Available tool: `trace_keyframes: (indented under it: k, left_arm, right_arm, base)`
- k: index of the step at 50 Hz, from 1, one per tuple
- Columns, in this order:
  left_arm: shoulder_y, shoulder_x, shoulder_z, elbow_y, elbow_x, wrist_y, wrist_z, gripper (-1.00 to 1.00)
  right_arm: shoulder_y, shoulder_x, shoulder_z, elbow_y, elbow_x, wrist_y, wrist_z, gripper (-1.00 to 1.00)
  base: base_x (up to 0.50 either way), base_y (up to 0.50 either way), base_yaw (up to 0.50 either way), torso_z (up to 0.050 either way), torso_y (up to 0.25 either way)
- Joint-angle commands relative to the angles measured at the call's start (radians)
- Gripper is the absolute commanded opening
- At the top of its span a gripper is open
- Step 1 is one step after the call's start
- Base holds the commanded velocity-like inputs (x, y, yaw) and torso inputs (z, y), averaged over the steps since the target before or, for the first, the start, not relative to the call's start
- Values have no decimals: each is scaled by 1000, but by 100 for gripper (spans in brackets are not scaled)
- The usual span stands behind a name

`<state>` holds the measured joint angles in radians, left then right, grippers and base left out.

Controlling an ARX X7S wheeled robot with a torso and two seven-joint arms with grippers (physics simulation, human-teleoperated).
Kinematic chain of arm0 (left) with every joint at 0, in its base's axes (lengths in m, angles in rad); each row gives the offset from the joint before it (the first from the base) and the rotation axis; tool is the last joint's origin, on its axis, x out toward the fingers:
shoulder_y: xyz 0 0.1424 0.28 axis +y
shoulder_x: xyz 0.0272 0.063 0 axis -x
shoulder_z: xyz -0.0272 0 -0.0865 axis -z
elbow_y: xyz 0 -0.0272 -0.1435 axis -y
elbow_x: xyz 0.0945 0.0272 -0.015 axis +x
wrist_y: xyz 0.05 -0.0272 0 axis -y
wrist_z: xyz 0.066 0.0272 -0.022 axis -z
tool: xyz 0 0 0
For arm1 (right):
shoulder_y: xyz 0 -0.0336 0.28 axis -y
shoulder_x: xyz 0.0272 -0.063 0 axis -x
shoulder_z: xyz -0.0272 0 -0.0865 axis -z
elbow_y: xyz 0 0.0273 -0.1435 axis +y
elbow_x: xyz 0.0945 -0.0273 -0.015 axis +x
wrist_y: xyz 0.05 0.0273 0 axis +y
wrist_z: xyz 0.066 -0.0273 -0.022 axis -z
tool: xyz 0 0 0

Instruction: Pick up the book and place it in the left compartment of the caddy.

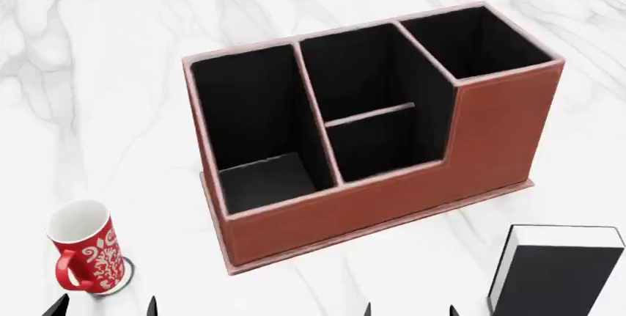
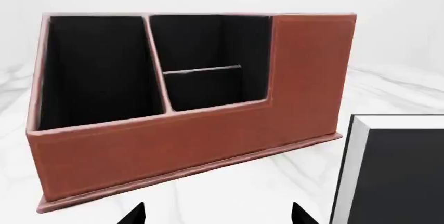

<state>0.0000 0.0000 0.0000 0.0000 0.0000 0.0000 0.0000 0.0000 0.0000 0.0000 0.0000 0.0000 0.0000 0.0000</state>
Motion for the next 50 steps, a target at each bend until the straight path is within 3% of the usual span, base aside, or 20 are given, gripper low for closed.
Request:
trace_keyframes:
  k: [1,18,26,40,50]
  left_arm:
    - [0,-16,19,0,-15,1,-18,100]
    - [-1,-58,67,-3,-56,7,-67,100]
    - [-3,-69,81,-5,-67,9,-81,100]
    - [-6,-84,100,-8,-82,9,-102,100]
    - [-6,-96,115,-10,-92,13,-114,100]
  right_arm:
    - [0,15,-20,1,14,0,21,100]
    - [-1,58,-71,-4,49,3,72,100]
    - [5,83,-49,-259,130,232,97,100]
    - [187,142,-68,-535,178,641,142,100]
    - [252,154,-72,-612,196,734,158,100]
  base:
    - [0,0,0,0,0]
    - [0,0,0,0,0]
    - [0,0,0,0,0]
    - [0,0,0,0,0]
    - [0,0,0,0,0]
